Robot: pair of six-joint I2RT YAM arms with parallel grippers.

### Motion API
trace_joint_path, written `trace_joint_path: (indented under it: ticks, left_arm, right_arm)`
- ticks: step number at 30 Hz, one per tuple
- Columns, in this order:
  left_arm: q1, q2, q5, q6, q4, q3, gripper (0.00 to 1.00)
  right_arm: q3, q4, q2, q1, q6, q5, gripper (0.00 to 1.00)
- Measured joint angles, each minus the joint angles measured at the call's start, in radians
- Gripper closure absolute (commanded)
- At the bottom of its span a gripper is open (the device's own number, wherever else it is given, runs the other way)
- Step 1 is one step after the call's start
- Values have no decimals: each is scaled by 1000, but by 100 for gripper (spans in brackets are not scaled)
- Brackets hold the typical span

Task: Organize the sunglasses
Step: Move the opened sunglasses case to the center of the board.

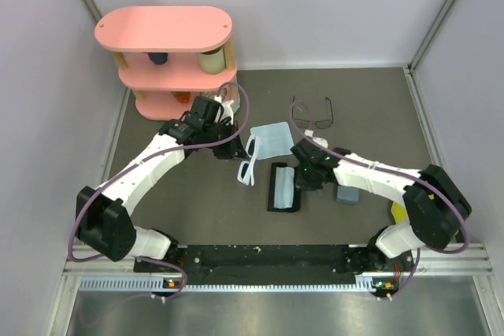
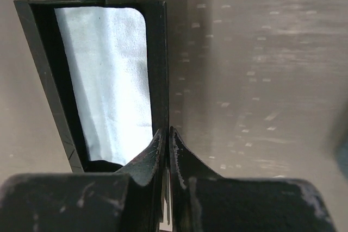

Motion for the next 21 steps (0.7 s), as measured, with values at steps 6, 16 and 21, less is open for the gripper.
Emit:
trace_joint_path:
  ticks: [6, 16, 21]
  left_arm:
    - [-12, -6, -89, -74, -36, -32, 100]
    - [-112, 8, -222, -183, -72, -35, 100]
    - [-206, 81, -294, -226, -84, -17, 100]
  right_arm:
    - [87, 56, 129, 86, 77, -15, 87]
    - [107, 76, 132, 114, 119, 16, 39]
    - [104, 61, 11, 106, 110, 46, 37]
